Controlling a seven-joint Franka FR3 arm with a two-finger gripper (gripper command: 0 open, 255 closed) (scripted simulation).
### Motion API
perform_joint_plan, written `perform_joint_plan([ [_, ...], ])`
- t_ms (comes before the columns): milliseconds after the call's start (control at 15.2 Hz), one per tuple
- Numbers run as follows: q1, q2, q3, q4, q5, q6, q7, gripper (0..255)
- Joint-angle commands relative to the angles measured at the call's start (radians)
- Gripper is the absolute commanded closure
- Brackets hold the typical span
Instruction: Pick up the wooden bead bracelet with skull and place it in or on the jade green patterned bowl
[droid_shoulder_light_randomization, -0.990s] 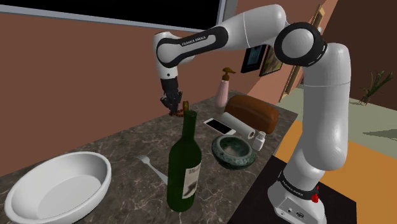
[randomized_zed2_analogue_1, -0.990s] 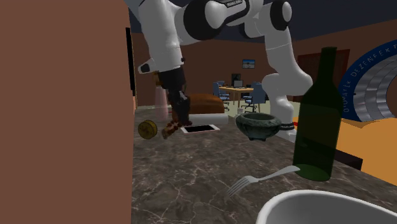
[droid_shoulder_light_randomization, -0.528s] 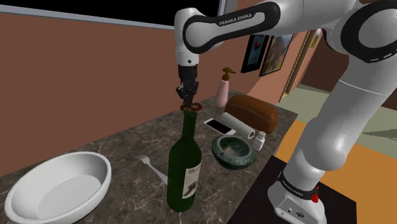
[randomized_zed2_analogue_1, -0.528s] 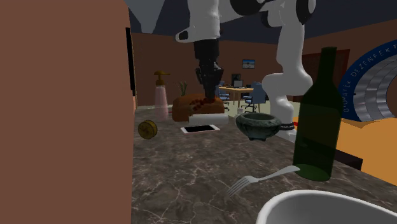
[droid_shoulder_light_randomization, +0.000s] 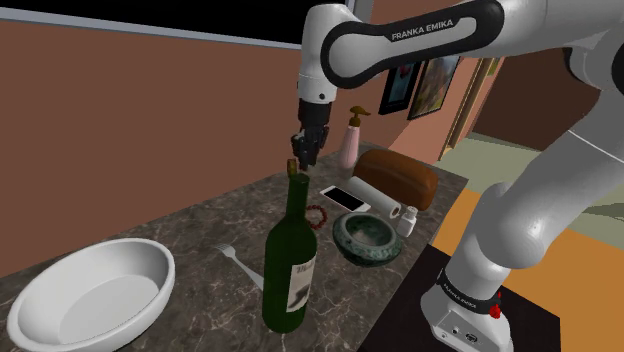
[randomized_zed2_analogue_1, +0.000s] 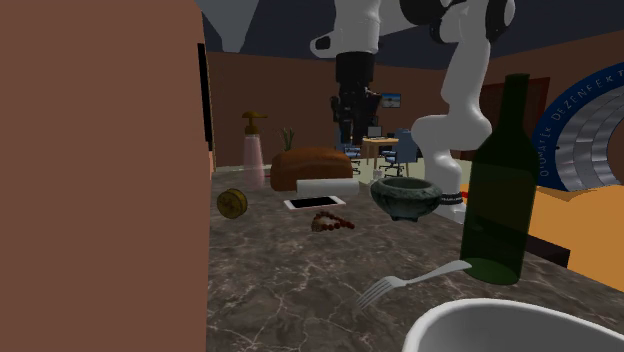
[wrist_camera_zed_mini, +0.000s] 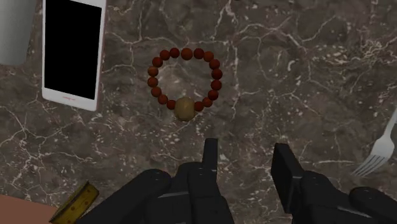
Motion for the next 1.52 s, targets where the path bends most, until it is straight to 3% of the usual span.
perform_joint_plan([
  [0,-0.015,-0.003,-0.005,-0.038,0.031,0.076,0.076,0],
  [66,-0.030,-0.005,-0.009,-0.077,0.062,0.154,0.150,0],
  [594,-0.031,0.042,0.002,-0.141,0.064,0.268,0.160,0],
  [1122,-0.031,0.042,0.002,-0.141,0.064,0.268,0.160,0],
  [1188,-0.031,0.042,0.002,-0.141,0.064,0.268,0.160,255],
  [1452,-0.031,0.042,0.002,-0.141,0.064,0.268,0.160,255],
])
